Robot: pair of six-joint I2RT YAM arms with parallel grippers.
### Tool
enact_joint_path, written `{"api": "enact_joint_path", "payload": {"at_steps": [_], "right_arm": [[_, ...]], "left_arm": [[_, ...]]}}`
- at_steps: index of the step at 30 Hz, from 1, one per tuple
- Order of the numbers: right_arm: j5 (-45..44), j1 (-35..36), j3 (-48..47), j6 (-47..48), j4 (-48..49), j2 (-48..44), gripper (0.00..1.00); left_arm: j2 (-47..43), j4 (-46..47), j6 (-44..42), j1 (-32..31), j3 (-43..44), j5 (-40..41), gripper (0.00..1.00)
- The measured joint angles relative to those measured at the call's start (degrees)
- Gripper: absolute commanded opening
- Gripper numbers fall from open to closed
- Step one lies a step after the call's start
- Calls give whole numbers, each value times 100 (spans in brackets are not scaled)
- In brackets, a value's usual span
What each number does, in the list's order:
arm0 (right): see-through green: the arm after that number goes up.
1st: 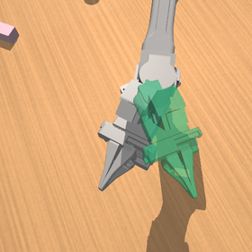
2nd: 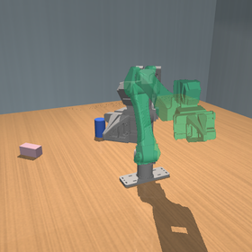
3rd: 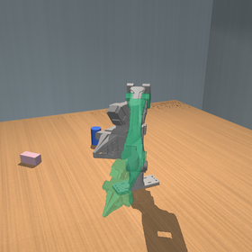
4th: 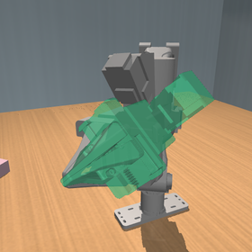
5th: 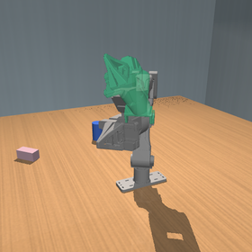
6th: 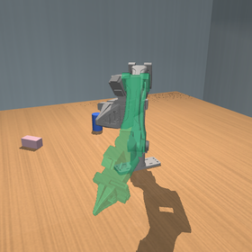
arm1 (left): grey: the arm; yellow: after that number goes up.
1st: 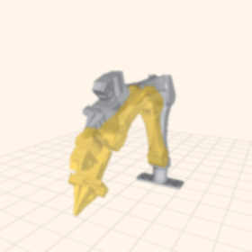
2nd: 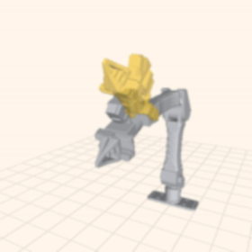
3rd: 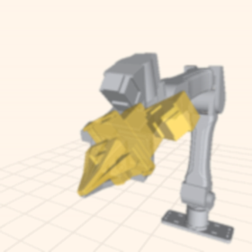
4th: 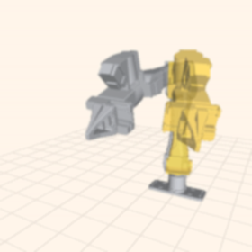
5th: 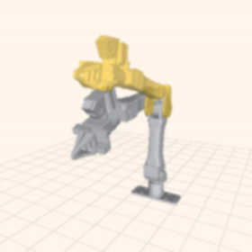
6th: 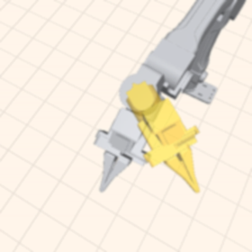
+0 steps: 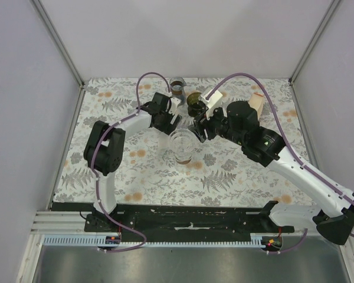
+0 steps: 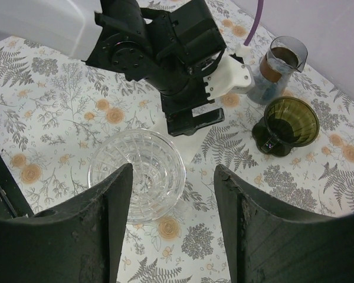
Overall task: Place the coffee filter in the dripper
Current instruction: Pick up the coffee filter from the center of the board.
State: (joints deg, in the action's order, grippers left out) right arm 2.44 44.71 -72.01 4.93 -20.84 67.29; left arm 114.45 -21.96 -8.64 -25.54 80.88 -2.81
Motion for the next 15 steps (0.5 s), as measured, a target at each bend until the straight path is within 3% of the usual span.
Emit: {"api": "enact_joint_path", "payload": {"at_steps": [5,7,12,14,15], "right_arm": [[-83,0,0,4,-59,-9,65],[-103,0,0,7,-83,-11,65],[-125,-11,0,7,-101,-26,65],[-125,-11,0,9,-109,-33,66],[-125,-11,0,9,-109,-37,66]], "left_arm": [[221,2,-52,-92,160,74,91],[258,-42,-83,-170,138,79,86],[348,-52,-120,-354,144,26,40],[382,-63,-133,-387,173,-92,2],[402,-68,-133,-396,195,-151,2]]}}
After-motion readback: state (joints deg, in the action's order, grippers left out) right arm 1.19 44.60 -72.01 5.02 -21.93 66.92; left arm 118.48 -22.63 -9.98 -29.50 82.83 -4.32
